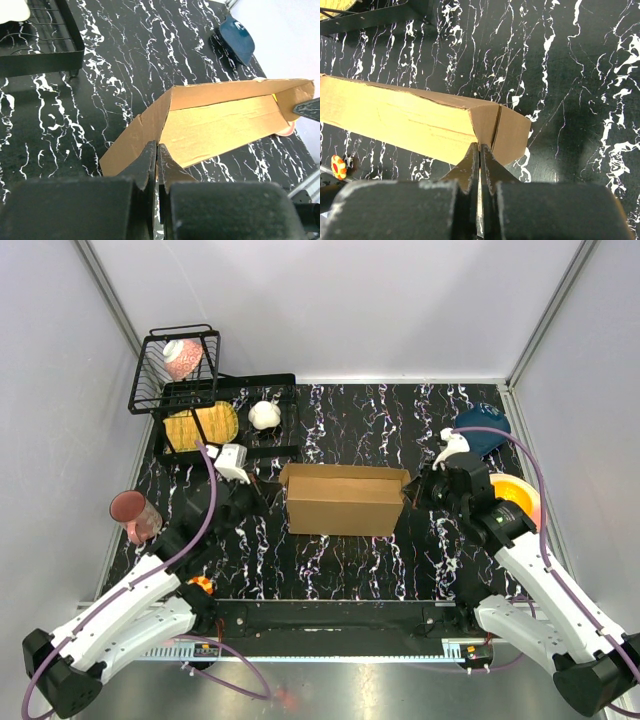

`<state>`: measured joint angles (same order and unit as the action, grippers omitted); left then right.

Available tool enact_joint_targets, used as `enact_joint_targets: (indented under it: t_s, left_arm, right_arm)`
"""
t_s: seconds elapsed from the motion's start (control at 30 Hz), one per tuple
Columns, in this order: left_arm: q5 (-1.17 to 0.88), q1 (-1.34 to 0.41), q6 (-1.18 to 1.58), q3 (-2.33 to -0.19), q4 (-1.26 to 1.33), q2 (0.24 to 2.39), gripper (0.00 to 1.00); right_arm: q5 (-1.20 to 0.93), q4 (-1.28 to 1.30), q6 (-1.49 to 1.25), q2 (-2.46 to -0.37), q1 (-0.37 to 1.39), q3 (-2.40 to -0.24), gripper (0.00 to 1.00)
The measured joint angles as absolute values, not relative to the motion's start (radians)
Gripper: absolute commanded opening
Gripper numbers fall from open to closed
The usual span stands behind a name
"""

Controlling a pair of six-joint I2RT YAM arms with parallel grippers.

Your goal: Fold the paper box

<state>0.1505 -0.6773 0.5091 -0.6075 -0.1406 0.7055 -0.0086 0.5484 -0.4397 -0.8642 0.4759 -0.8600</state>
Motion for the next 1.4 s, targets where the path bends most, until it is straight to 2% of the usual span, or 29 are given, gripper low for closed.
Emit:
enact_joint_targets:
  t_s: [0.67,1.1,1.4]
  left_arm:
    - [0.078,-0.676,0.605,-0.636,-0.083,0.782,0.0]
    - [0.111,-0.675,0.577,-0.501,0.039,0.76,0.0]
    - [0.133,-0.679,0.553,-0.485,0.067,0.758,0.0]
  right_arm:
    - [0.036,0.566,-0.422,-0.87,0.485,-0.872,0.0]
    - [0.041,0.561,-0.422,-0.874,0.497,-0.873,0.0]
    - [0.058,0.578,-0.405,-0.888,0.498,-0.886,0.0]
